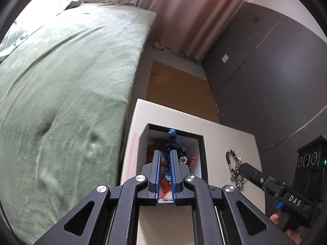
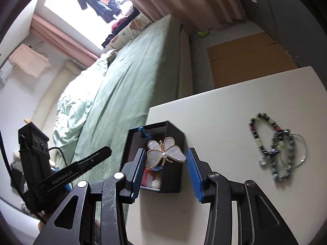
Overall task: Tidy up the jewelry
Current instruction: 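Open the left tool over the box while the right tool carries the brooch in and releases it, then move both open tools back to the remaining bead bracelets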
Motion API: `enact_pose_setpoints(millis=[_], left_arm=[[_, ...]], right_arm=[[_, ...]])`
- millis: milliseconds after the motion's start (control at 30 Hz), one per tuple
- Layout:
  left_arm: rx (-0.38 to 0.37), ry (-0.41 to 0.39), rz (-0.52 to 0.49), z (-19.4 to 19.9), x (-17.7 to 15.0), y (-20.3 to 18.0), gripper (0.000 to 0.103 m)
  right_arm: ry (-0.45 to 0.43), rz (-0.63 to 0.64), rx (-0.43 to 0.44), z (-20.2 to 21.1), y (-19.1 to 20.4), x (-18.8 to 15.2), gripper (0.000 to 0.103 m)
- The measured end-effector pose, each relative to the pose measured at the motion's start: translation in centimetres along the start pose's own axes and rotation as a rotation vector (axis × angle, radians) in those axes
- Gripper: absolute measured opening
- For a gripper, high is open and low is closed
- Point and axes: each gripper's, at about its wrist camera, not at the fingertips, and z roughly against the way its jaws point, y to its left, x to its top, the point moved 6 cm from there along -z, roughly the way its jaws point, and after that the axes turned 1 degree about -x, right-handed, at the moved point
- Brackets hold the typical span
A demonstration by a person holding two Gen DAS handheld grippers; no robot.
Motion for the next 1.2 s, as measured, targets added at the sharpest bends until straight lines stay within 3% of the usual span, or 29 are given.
enact_pose_setpoints(millis=[33,100,167,367,400,467,500,633,700,767,900,1033,1200], left_arm=[[-0.001,-0.004,0.008,0.1,0.1,0.2,0.024],[-0.007,-0.02,0.025,0.6,0.3,0.6,0.06],[-0.019,-0.05,0.041,1.3,0.6,0.8,0.072],[-0.013,-0.068,0.063,1.9,1.1,1.7,0.072],[-0.014,-0.068,0.066,1.9,1.2,1.8,0.072],[-0.014,-0.076,0.074,2.0,1.3,2.0,0.072],[-0.013,-0.078,0.075,2.1,1.3,2.0,0.072],[-0.011,-0.073,0.064,1.7,1.2,1.7,0.072],[-0.015,-0.079,0.049,1.7,1.1,1.1,0.072],[-0.017,-0.099,0.029,1.9,1.1,0.5,0.072],[-0.016,-0.138,-0.001,2.1,1.1,-0.8,0.072],[-0.039,-0.145,-0.016,1.6,0.7,-2.5,0.072],[-0.016,-0.16,-0.088,1.1,0.1,-5.2,0.076]], right_arm=[[0.001,0.002,0.01,-0.2,0.3,-0.1,0.042],[0.004,0.006,0.036,-0.7,1.1,-0.2,0.042],[0.007,0.012,0.051,-1.1,1.8,-0.3,0.042],[0.009,0.024,0.101,-2.0,3.5,-0.5,0.043],[0.012,0.022,0.101,-2.1,3.6,-0.5,0.046],[0.029,0.013,0.113,-2.1,3.4,-0.6,0.067],[0.024,0.005,0.111,-2.0,3.2,-0.6,0.069],[0.014,-0.023,0.072,-1.0,1.6,-0.5,0.07],[0.008,-0.024,0.041,-0.3,0.9,-0.4,0.075],[-0.001,-0.019,0.021,0.6,0.5,-0.5,0.088],[-0.028,-0.006,-0.025,2.7,-0.8,-0.3,0.091],[-0.058,-0.029,-0.068,4.6,-2.8,0.2,0.103],[-0.094,-0.074,-0.108,6.6,-5.4,0.7,0.103]])
